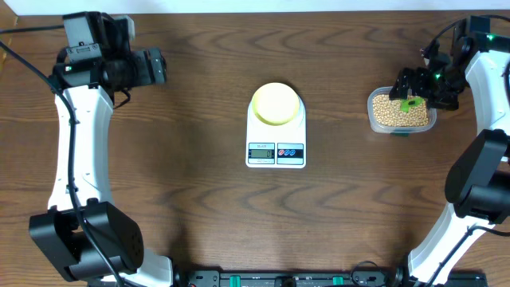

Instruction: Scoop item into bowl and weigh 50g on scale

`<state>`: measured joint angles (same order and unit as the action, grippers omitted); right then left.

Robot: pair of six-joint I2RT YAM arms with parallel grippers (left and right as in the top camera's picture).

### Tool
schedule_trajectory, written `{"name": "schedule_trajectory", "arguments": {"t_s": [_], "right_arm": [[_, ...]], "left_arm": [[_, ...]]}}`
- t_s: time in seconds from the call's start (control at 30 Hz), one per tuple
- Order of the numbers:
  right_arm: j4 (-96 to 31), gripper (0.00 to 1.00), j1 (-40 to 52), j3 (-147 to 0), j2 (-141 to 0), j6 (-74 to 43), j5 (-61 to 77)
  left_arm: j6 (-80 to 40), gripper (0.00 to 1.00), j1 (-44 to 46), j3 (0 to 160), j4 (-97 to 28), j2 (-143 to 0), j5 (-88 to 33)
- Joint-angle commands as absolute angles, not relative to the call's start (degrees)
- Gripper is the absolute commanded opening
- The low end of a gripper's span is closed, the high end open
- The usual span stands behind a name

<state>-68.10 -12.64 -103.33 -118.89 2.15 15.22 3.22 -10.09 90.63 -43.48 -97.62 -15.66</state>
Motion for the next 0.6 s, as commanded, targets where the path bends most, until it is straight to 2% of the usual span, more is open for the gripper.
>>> {"name": "schedule_trajectory", "arguments": {"t_s": [0.0, 0.33, 0.57], "right_arm": [[-68.14, 0.99, -12.67, -104.27, -119.15, 2.42, 15.38], [-68.14, 0.99, -12.67, -104.27, -119.15, 2.44, 15.38], [-68.12, 0.99, -12.67, -104.27, -119.15, 2.42, 15.38]], "left_arm": [[2.46, 0.98, -8.67, 90.17, -47.22, -98.50, -16.10], [5.91, 0.98, 4.67, 90.15, -60.07, -98.48, -16.95], [1.28, 0.98, 14.87, 89.86, -65.12, -98.48, -16.93]]}}
